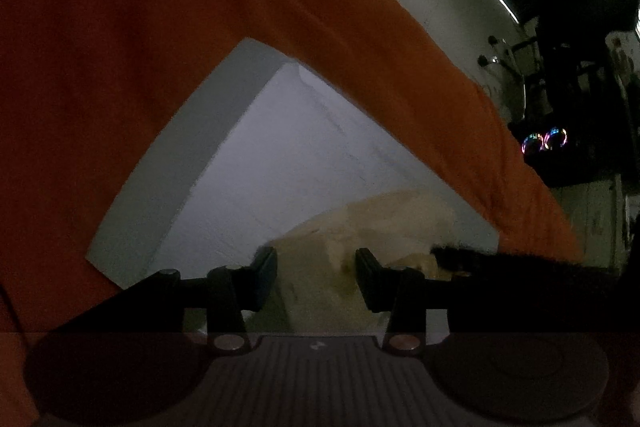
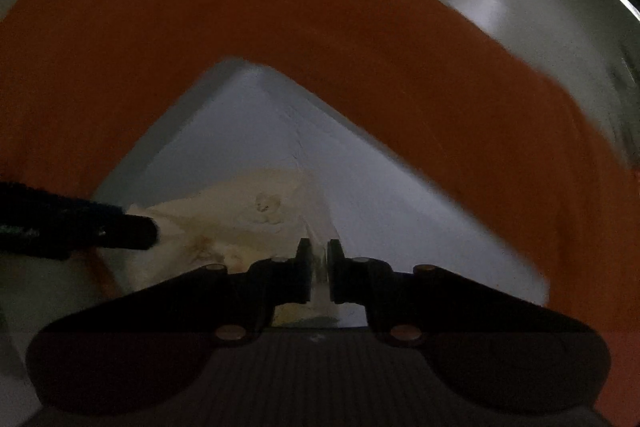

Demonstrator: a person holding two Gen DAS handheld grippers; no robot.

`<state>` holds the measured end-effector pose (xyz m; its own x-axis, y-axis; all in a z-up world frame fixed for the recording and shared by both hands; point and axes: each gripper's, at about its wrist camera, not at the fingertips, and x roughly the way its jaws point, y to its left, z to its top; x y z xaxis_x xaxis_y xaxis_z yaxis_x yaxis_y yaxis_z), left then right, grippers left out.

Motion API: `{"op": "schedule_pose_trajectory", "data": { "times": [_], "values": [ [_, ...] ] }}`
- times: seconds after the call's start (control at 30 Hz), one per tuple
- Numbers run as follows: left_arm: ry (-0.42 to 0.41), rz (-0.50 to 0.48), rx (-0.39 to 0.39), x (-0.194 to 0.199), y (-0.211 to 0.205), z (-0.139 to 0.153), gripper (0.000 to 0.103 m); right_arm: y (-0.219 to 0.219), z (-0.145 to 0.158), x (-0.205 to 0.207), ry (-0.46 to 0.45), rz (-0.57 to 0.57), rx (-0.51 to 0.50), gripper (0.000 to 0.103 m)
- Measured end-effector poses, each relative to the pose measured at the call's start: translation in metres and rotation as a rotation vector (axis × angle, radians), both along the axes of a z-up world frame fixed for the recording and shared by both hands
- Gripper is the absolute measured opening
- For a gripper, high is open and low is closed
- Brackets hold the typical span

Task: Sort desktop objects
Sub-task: 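Close the right tool on the tissue pack while the left tool grips its other end, then lift the tissue pack with both tools and carry it over the box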

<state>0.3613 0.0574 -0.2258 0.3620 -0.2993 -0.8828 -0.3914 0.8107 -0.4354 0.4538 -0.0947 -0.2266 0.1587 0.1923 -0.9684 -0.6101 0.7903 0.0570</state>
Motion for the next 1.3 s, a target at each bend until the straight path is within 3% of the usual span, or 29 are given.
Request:
{"op": "schedule_pose_trajectory", "data": {
  "times": [0.1,0.33,0.5,0.53,0.67,0.7,0.73,0.77,0.83,1.07,1.3],
  "values": [
    [-0.008,-0.062,0.018,0.002,-0.011,0.003,0.040,-0.020,-0.001,-0.012,0.039,-0.155,-0.007,0.008],
    [-0.023,-0.207,0.054,0.007,-0.036,0.011,0.041,-0.055,0.011,-0.043,-0.003,-0.327,-0.038,0.008],
    [-0.004,-0.286,0.023,0.010,-0.053,0.011,0.043,-0.072,0.020,-0.055,0.010,-0.430,-0.016,0.008],
    [0.002,-0.294,0.018,0.010,-0.056,0.012,0.049,-0.075,0.023,-0.057,0.013,-0.450,-0.008,0.008],
    [0.002,-0.293,0.068,0.008,-0.062,0.016,0.049,-0.082,0.028,-0.057,0.025,-0.503,0.016,0.008],
    [-0.002,-0.298,0.081,0.006,-0.064,0.017,0.045,-0.081,0.028,-0.057,0.031,-0.508,0.020,0.008],
    [-0.009,-0.310,0.091,0.005,-0.066,0.019,0.025,-0.081,0.026,-0.056,0.030,-0.514,0.022,0.008],
    [-0.017,-0.322,0.102,0.003,-0.067,0.021,0.013,-0.082,0.024,-0.055,0.026,-0.520,0.023,0.008],
    [-0.029,-0.352,0.109,0.001,-0.068,0.024,0.006,-0.081,0.025,-0.055,0.027,-0.515,0.027,0.008],
    [-0.065,-0.305,0.045,0.003,-0.052,0.053,0.005,-0.084,0.035,-0.061,0.005,-0.488,0.043,0.008],
    [-0.135,-0.302,0.045,-0.024,-0.048,0.100,0.005,-0.082,0.082,-0.087,-0.050,-0.460,0.071,0.008]
  ]
}}
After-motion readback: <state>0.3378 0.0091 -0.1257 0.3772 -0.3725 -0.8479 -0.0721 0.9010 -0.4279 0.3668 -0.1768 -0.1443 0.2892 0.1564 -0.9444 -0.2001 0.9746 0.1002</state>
